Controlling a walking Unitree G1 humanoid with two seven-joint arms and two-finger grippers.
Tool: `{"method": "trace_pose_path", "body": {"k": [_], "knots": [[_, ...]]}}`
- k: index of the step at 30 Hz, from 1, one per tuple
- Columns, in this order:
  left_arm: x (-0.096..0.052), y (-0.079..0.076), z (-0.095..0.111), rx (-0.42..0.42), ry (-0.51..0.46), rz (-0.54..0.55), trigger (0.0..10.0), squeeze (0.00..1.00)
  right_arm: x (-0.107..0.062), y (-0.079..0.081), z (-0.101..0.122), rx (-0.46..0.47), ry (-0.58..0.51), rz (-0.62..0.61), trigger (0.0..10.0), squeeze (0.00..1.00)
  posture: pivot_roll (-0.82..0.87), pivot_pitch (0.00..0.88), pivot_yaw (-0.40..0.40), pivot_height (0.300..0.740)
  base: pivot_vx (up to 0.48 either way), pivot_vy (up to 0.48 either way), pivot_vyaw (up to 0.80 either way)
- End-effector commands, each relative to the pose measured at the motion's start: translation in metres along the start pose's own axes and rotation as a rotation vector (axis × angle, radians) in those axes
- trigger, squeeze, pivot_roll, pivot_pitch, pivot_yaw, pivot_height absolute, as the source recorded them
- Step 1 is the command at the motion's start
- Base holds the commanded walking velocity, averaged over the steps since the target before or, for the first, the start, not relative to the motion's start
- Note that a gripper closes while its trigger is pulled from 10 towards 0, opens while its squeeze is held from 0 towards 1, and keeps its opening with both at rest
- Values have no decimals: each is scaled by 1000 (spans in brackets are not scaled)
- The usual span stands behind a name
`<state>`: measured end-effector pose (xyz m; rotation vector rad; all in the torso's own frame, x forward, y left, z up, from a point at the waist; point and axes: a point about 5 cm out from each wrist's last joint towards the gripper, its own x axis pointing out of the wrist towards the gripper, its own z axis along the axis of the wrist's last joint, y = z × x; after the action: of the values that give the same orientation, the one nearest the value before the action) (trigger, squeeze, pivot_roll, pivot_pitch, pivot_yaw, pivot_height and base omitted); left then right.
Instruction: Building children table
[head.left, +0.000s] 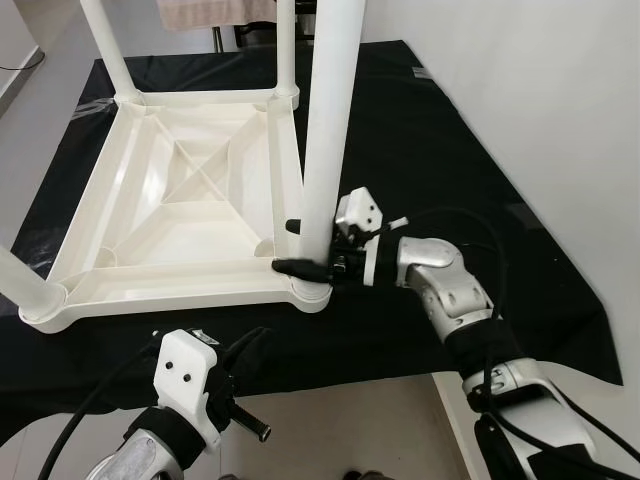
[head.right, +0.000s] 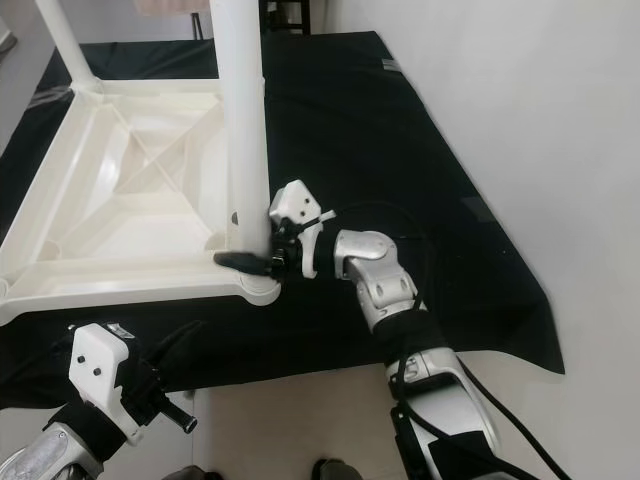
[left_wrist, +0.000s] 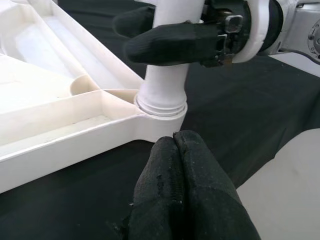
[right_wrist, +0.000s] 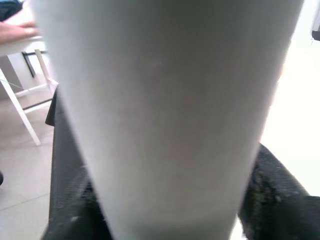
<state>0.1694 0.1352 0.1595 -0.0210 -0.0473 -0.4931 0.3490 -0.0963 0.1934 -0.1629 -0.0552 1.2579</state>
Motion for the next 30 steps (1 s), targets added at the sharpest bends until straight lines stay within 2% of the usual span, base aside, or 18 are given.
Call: {"method": "trace_pose_path", "body": {"k": [1, 3, 4, 6, 11, 12, 13, 14, 15, 16, 17, 18, 19, 20, 22, 29, 30], "knots": [[-2, 1, 1, 3, -7, 0, 10000, 0, -16, -8, 6, 1, -36, -59, 0, 0, 68, 180, -47, 740, 0, 0, 0], [-2, 1, 1, 1, -8, -2, 10000, 0, -29, -7, 5, 2, -38, -85, 0, 0, 59, 183, -42, 740, 0, 0, 0], [-2, 1, 1, 1, -8, -2, 10000, 0, -29, -7, 5, 2, -38, -85, 0, 0, 59, 183, -42, 740, 0, 0, 0], [-2, 2, 1, 3, -5, -14, 10000, 0, -49, 1, 1, -16, -14, -135, 0, 0, 45, 188, -33, 740, 0, 0, 0], [-1, 2, 1, 7, 0, -29, 10000, 0, -62, 12, -2, -27, 7, -206, 0, 0, 23, 193, -33, 740, 0, 0, 0], [-1, 3, 1, 9, 1, -36, 10000, 0, -66, 20, -7, -4, 29, -304, 0, 0, 10, 194, -35, 740, 0, 0, 0], [-1, 3, 1, 9, 1, -36, 10000, 0, -66, 20, -7, -4, 29, -304, 0, 0, 10, 194, -35, 740, 0, 0, 0], [0, 4, 1, 11, 3, -42, 10000, 0, -66, 30, -16, 48, 77, -499, 0, 0, -3, 197, -28, 740, 0, 0, 0], [1, 6, 1, 14, 3, -50, 10000, 0, -72, 43, -27, 138, 140, -868, 0, 0, -20, 202, -14, 740, 0, 0, 0], [1, 6, 1, 14, 3, -50, 10000, 0, -72, 43, -27, 138, 140, -868, 0, 0, -20, 202, -14, 740, 0, 0, 0], [3, 7, 1, 14, 2, -56, 10000, 0, -78, 64, -38, 216, 210, -1046, 0, 0, -20, 202, -14, 740, 0, 0, 0], [3, 7, 1, 14, 2, -56, 10000, 0, -78, 64, -38, 216, 210, -1046, 0, 0, -20, 202, -14, 740, 0, 0, 0], [6, 9, 0, 20, 5, -82, 10000, 0, -67, 82, -35, 182, 219, -1039, 0, 0, -21, 182, 0, 740, 0, 0, 0], [6, 9, 0, 20, 5, -82, 10000, 0, -67, 82, -35, 182, 219, -1039, 0, 0, -21, 182, 0, 740, 0, 0, 0], [8, 8, -1, 26, 9, -102, 10000, 0, -60, 75, -31, 133, 196, -965, 0, 0, -9, 177, -9, 740, 0, 0, 0], [10, 8, -2, 27, 1, -99, 10000, 0, -50, 71, -29, 142, 179, -922, 0, 0, -4, 174, -12, 740, 0, 0, 0], [11, 8, -2, 21, -5, -92, 10000, 0, -46, 69, -29, 157, 162, -885, 10000, 0, -6, 172, -8, 740, 0, 0, 0]]}}
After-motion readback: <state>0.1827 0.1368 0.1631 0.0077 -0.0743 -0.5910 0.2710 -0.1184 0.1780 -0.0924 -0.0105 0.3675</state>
